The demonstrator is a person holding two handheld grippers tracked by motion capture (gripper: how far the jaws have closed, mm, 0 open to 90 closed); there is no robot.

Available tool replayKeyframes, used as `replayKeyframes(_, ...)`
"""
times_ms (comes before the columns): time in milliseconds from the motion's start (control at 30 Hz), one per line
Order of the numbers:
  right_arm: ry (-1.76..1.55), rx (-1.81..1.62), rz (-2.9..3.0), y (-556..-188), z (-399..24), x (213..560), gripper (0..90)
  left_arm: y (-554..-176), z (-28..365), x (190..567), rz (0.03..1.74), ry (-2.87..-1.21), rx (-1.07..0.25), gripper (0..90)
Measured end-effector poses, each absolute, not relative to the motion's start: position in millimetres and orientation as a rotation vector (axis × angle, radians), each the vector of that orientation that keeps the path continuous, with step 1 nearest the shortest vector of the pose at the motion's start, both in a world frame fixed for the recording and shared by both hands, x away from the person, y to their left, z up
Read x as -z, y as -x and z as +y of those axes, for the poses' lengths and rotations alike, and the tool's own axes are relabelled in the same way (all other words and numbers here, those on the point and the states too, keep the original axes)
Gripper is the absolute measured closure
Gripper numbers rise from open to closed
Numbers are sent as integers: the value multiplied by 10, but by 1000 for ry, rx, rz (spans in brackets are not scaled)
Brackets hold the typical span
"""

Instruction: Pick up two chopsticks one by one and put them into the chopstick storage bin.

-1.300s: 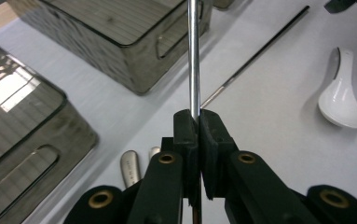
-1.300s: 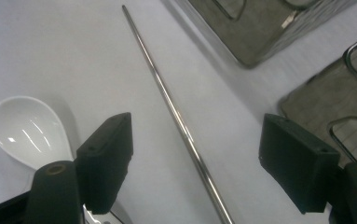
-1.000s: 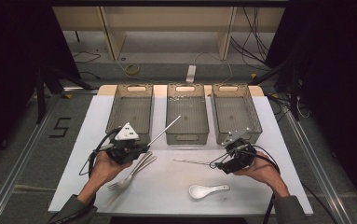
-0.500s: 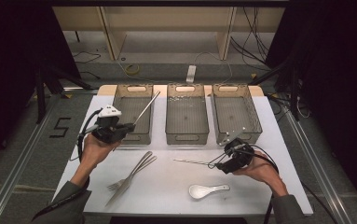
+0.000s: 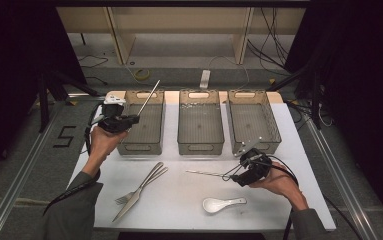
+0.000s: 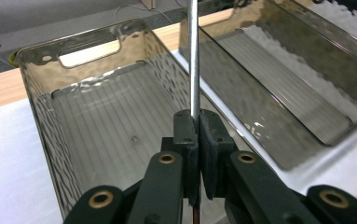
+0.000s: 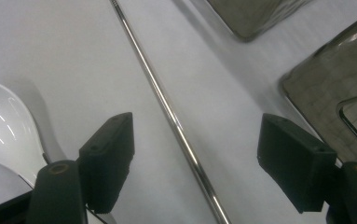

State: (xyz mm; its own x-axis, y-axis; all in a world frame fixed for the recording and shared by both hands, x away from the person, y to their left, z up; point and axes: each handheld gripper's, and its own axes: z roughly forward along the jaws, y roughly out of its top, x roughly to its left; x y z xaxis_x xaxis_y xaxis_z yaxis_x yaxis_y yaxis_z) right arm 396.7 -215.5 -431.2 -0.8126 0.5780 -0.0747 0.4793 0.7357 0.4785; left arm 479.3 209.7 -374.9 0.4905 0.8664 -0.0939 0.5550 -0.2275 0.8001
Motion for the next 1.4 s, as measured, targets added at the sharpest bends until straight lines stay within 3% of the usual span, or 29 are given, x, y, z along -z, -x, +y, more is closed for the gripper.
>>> replayKeyframes(367, -836, -658, 2720, -3971, -2138, 4320, 281, -5051, 2207, 3868, 1271, -1886, -504, 856)
replayKeyframes(1167, -822, -664, 2729, -3961, -2110, 4317, 281, -5183, 2252, 4151, 1387, -1880, -517, 837)
replayKeyframes(1400, -814, -660, 2735, -3962, -2102, 4320, 281, -5045, 2220, 4017, 1358, -1856, -466, 622)
